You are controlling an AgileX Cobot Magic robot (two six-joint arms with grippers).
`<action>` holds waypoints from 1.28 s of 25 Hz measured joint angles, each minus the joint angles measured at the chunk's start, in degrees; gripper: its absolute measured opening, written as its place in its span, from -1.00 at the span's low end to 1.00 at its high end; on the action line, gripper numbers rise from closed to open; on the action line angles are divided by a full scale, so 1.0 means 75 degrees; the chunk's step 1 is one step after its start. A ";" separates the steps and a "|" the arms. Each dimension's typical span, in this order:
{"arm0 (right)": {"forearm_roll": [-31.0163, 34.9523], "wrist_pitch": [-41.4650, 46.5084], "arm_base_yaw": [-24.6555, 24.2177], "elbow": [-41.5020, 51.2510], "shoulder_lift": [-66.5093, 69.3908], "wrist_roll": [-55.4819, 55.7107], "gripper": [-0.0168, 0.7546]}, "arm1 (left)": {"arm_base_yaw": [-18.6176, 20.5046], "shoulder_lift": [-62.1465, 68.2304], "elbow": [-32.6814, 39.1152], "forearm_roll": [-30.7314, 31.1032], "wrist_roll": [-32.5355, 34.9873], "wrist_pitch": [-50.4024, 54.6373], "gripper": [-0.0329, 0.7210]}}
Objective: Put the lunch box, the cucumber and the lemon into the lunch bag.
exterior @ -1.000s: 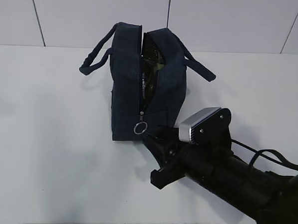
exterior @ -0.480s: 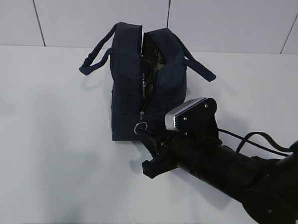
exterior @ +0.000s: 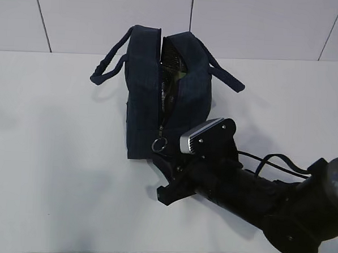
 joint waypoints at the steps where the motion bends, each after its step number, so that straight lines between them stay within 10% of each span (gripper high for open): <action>1: 0.0013 -0.0016 0.0000 -0.0052 0.0053 0.0000 -0.23 | 0.0000 0.0000 0.0000 0.0000 0.0000 0.0000 -0.25; 15: 0.1075 0.0310 0.0011 -0.0608 0.0520 0.0000 -0.23 | 0.0000 0.0000 0.0000 0.0000 0.0000 0.0000 -0.25; 32: 0.0340 -0.0217 0.0011 -0.0571 0.0520 0.0362 -0.23 | 0.0000 0.0000 0.0000 0.0000 0.0000 0.0000 -0.25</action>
